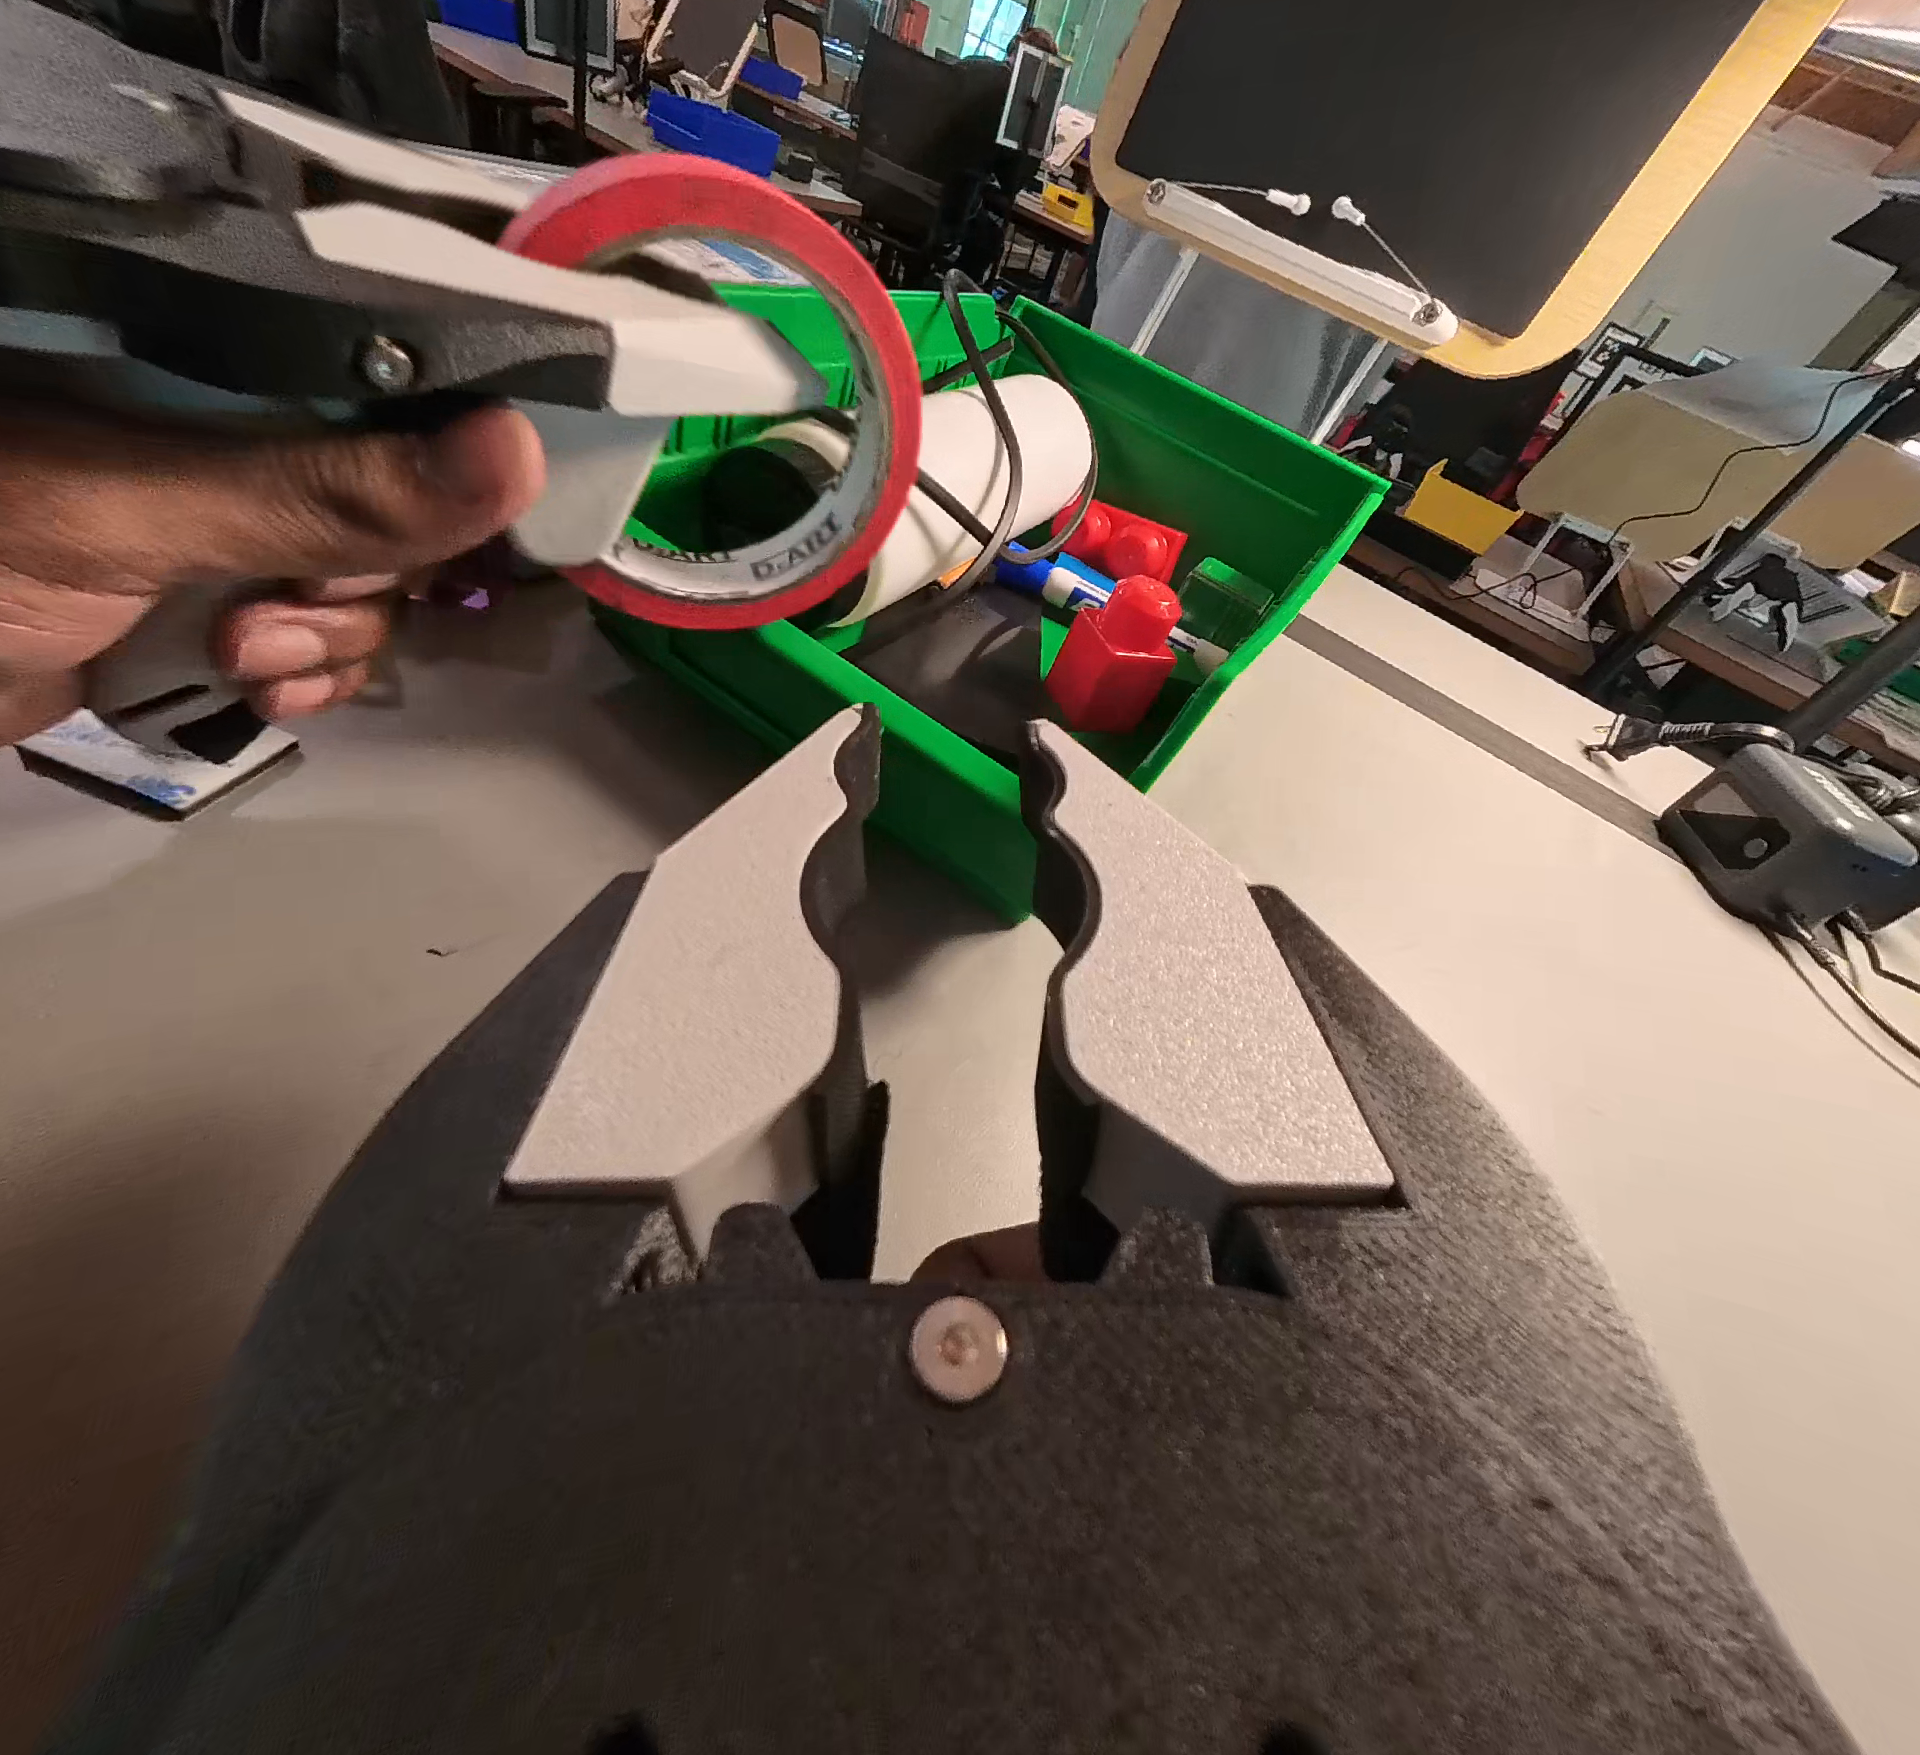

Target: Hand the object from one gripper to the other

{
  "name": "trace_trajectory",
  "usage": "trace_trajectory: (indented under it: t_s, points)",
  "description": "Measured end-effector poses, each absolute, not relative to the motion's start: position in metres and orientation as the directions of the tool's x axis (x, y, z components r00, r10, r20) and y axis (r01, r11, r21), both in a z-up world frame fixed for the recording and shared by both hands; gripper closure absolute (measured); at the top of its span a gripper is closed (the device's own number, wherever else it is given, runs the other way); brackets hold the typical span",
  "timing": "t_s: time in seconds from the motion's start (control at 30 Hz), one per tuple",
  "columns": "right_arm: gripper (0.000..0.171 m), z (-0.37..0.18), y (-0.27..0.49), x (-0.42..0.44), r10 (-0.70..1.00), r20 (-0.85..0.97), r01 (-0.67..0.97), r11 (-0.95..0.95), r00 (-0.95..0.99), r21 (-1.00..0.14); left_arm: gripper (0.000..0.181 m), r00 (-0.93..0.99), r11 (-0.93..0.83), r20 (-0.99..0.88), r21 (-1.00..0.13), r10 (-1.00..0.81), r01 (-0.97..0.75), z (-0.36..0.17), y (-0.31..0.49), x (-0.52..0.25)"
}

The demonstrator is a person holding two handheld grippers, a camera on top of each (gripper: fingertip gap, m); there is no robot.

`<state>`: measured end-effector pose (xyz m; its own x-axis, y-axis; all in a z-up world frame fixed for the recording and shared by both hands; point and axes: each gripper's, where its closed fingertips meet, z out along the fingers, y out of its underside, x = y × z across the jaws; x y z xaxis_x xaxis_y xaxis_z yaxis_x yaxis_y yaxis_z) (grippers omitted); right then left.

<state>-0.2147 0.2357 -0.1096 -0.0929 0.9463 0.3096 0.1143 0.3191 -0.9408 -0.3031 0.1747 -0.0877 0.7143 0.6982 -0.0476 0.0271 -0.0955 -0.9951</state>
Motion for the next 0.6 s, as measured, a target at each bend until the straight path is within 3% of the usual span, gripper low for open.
trace_trajectory:
  t_s: [0.23, 0.6]
  points:
    - [0.144, -0.11, 0.235, -0.214, 0.948, 0.301, 0.113, 0.311, -0.103, -0.944, 0.112, 0.76, -0.156, -0.013, -0.981, 0.65, 0.117, -0.104, 0.19, -0.304]
    - [0.143, -0.107, 0.23, -0.214, 0.956, 0.264, 0.096, 0.277, -0.129, -0.956, 0.108, 0.756, -0.193, -0.063, -0.977, 0.652, 0.085, -0.109, 0.187, -0.296]
